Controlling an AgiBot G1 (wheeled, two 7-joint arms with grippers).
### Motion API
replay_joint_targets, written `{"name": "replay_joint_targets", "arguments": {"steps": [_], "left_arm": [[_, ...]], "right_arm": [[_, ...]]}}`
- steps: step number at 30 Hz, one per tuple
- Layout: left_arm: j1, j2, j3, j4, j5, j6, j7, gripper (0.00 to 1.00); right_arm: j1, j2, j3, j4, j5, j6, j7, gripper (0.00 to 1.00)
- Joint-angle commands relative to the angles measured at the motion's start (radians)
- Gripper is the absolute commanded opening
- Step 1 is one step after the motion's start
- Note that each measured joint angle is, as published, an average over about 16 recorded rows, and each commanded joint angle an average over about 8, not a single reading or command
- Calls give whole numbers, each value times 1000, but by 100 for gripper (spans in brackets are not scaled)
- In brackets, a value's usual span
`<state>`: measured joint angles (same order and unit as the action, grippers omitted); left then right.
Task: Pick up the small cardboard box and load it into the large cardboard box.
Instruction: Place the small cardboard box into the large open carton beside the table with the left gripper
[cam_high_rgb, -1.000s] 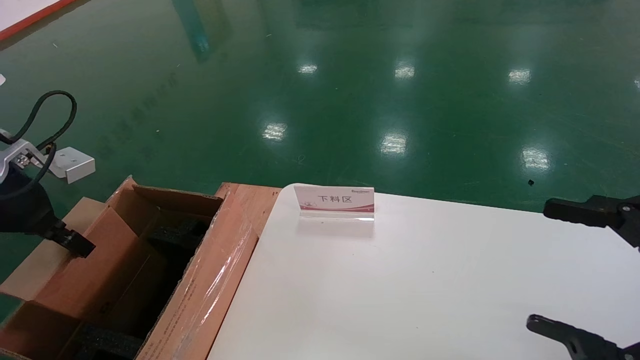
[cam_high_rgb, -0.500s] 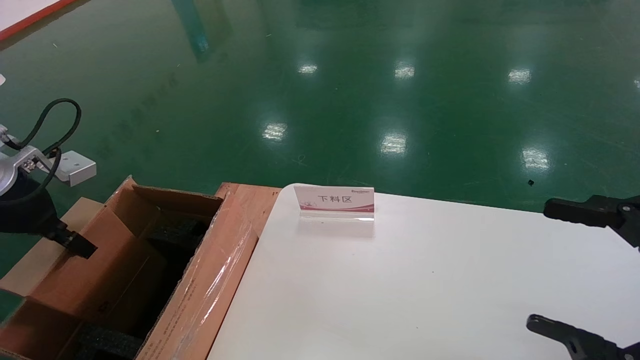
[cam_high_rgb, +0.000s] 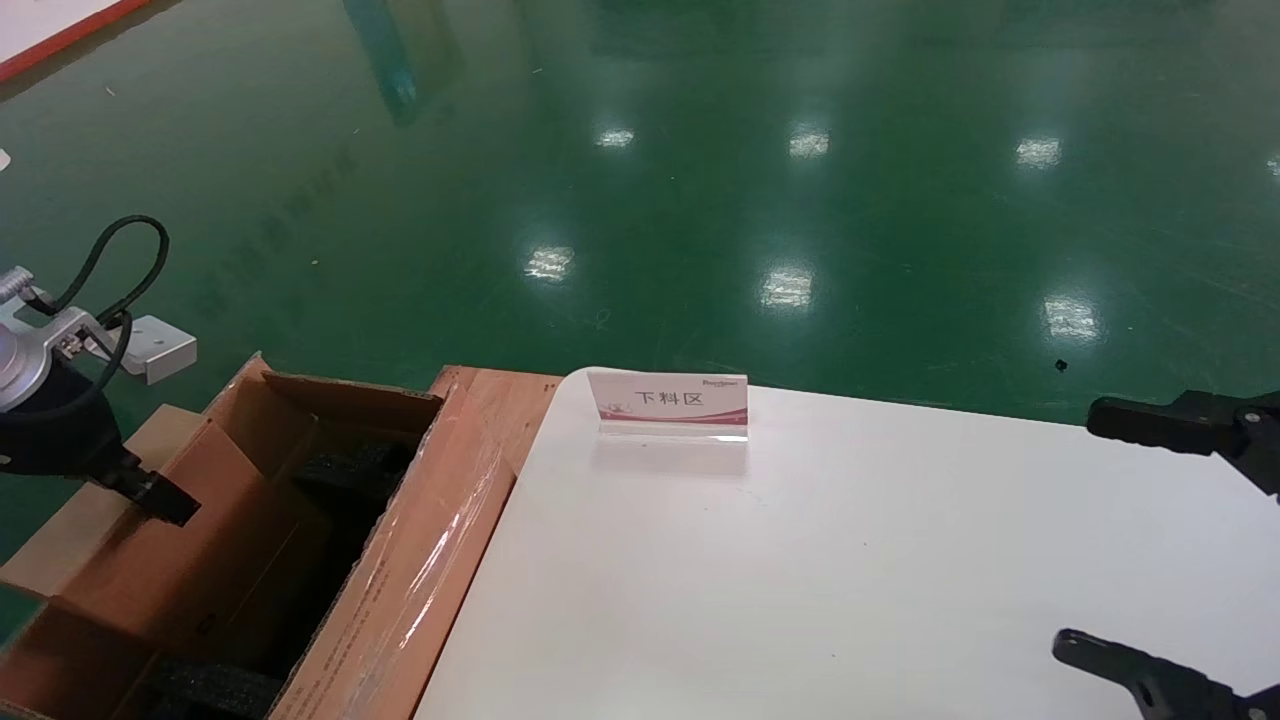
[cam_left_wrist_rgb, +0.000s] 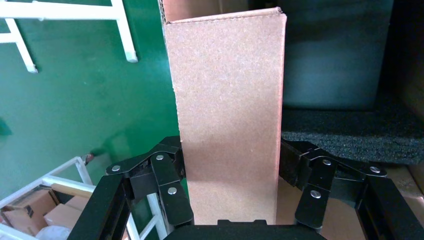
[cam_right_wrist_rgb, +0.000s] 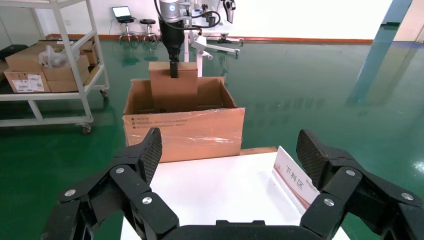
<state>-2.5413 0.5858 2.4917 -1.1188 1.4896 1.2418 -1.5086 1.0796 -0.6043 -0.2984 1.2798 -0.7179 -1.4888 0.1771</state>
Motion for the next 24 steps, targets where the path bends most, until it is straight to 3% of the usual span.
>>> {"name": "replay_joint_targets", "arguments": {"steps": [1, 24], "left_arm": [[11, 2, 1, 9, -3, -4, 1, 0], [98, 78, -21, 143, -30, -61, 44, 0]], "right_arm": [[0, 0, 0, 0, 0, 0, 0, 100], [0, 1, -1, 0, 1, 1, -1, 100]]}}
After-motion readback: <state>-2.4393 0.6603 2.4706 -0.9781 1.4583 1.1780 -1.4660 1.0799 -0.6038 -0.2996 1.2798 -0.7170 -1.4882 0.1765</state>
